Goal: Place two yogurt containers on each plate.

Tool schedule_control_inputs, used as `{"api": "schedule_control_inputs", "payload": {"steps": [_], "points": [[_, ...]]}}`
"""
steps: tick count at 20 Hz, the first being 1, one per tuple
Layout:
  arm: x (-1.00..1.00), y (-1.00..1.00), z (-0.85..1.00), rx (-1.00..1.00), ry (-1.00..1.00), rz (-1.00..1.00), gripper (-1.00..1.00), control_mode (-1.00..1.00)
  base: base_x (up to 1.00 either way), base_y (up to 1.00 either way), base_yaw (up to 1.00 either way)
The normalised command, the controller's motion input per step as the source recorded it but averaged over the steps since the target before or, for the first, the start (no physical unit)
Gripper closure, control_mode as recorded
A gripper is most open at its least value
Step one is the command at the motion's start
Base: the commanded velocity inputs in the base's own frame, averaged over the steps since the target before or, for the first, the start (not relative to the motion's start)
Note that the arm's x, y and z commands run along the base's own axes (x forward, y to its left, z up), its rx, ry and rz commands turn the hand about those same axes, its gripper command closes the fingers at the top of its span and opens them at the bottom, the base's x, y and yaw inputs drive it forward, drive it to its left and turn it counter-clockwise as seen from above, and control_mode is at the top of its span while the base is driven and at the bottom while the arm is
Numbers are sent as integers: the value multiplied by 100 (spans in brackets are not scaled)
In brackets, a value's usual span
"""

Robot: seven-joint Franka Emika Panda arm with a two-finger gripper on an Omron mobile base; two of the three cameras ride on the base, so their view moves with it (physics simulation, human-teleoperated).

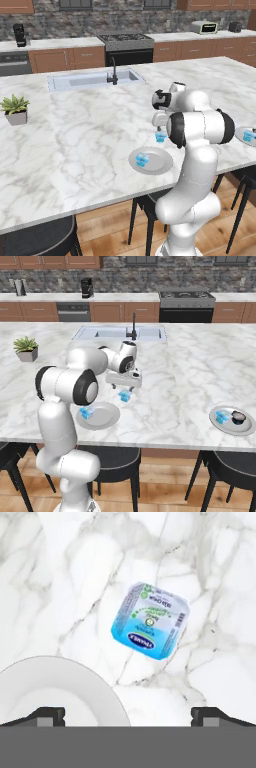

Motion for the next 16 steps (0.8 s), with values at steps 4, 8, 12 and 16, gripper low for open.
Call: {"api": "schedule_control_inputs", "payload": {"steps": [4, 8, 12, 16], "points": [[16, 1, -19, 0, 1, -14, -100, -100, 0, 0, 0], [25, 0, -22, 0, 0, -12, -100, -100, 0, 0, 0], [19, 1, -24, -1, 0, -11, -100, -100, 0, 0, 0], [18, 1, -24, -5, 2, -9, -100, -100, 0, 0, 0]]}}
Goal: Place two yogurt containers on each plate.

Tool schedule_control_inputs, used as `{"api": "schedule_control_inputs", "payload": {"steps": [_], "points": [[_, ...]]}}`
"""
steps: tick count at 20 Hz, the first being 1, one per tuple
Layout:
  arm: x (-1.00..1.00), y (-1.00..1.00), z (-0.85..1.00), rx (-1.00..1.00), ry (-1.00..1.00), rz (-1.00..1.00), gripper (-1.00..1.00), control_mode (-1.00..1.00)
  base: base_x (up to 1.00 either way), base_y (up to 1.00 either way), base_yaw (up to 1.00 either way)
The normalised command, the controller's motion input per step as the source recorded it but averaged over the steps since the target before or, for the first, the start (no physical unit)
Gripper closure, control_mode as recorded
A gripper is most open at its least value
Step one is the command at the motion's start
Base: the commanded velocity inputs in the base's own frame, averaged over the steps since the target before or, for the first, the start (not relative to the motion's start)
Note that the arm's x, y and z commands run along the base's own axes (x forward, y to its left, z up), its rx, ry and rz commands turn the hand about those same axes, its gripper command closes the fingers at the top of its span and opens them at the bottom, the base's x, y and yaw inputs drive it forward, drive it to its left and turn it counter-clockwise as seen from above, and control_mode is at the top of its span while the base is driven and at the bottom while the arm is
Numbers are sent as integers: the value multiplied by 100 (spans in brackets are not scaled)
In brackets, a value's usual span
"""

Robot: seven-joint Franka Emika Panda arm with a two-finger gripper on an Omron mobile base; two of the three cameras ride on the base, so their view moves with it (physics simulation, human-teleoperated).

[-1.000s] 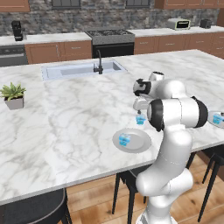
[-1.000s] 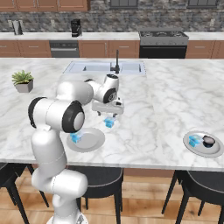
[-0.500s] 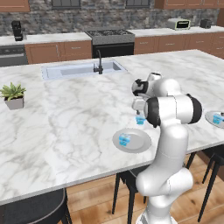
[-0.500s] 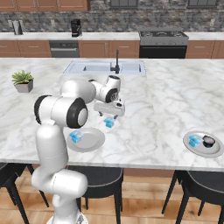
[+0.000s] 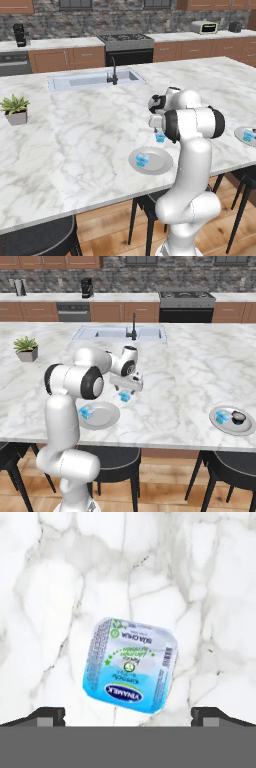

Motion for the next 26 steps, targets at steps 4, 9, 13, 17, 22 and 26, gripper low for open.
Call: {"api": "schedule_control_inputs", "payload": {"steps": [4, 9, 13, 17, 22, 26], "points": [[21, 0, -25, -10, 6, -8, -100, -100, 0, 0, 0], [17, 1, -23, -10, 5, -7, -100, -100, 0, 0, 0], [7, 5, -23, -5, 2, -6, -100, -100, 0, 0, 0], [9, 0, -17, -1, 0, -5, -100, -100, 0, 0, 0], [1, 0, -17, 0, 0, -4, -100, -100, 0, 0, 0], [1, 0, -11, 0, 0, -4, -100, -100, 0, 0, 0]]}}
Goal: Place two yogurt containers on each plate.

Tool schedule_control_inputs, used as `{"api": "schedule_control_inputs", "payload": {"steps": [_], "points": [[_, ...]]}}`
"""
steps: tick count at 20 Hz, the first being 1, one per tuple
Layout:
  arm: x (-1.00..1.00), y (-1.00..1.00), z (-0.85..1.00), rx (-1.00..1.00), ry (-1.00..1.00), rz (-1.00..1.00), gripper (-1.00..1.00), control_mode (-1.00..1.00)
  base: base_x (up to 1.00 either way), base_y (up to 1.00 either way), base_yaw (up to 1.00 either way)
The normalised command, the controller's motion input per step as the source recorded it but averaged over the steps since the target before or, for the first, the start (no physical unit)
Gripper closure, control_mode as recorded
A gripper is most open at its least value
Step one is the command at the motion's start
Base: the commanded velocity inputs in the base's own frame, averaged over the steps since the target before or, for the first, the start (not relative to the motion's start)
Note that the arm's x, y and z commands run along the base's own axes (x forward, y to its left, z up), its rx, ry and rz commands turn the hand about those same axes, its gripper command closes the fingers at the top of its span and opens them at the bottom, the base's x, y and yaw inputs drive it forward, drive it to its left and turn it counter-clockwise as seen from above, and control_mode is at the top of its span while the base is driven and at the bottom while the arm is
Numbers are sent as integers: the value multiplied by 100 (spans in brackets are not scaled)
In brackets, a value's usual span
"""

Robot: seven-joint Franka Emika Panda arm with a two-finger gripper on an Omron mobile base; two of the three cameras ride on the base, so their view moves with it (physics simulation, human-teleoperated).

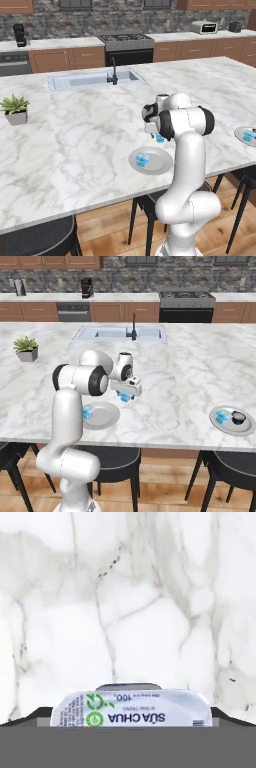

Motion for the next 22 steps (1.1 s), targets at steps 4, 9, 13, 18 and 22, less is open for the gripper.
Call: {"api": "schedule_control_inputs", "payload": {"steps": [4, 9, 13, 18, 22], "points": [[0, 0, -5, 0, 1, -4, 100, -100, 0, 0, 0], [-21, 0, 5, 2, 1, -3, 100, -100, 0, 0, 0], [-69, 0, 23, 8, 0, -4, 100, -100, 0, 0, 0], [-89, 0, 20, 6, 0, -8, 100, -100, 0, 0, 0], [-91, 6, 2, 3, 0, -11, 100, -100, 0, 0, 0]]}}
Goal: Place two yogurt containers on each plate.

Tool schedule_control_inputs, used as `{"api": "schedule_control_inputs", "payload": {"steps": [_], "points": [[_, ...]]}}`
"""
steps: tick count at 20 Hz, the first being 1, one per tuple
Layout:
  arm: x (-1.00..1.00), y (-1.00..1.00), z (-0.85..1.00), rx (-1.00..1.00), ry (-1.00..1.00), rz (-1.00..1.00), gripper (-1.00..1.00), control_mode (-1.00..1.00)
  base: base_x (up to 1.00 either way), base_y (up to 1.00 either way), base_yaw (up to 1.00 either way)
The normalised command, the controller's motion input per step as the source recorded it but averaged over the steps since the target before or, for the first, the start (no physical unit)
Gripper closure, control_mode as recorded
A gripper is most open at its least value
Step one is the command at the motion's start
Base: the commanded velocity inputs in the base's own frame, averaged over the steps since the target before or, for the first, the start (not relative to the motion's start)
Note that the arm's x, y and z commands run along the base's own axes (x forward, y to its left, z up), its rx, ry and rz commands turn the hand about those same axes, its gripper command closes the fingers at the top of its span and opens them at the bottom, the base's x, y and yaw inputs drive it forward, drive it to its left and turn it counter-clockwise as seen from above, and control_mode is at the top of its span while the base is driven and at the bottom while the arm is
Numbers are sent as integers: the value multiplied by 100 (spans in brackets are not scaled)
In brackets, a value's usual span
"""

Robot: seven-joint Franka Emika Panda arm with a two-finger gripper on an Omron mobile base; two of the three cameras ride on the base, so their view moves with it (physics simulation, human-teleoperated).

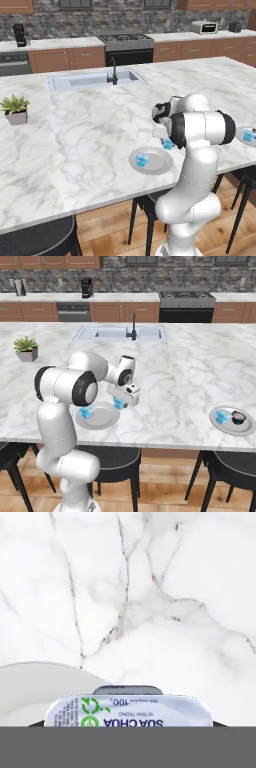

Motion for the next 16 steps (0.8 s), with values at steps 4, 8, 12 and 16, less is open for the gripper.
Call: {"api": "schedule_control_inputs", "payload": {"steps": [4, 8, 12, 16], "points": [[-47, 20, 0, 0, 0, -10, 100, -100, 0, 0, 0], [-26, 27, 0, 0, 0, -11, 100, -100, 0, 0, 0], [-6, 25, -3, -4, 0, -10, 100, -100, 0, 0, 0], [18, 6, -5, -2, 4, -4, 100, -100, 0, 0, 0]]}}
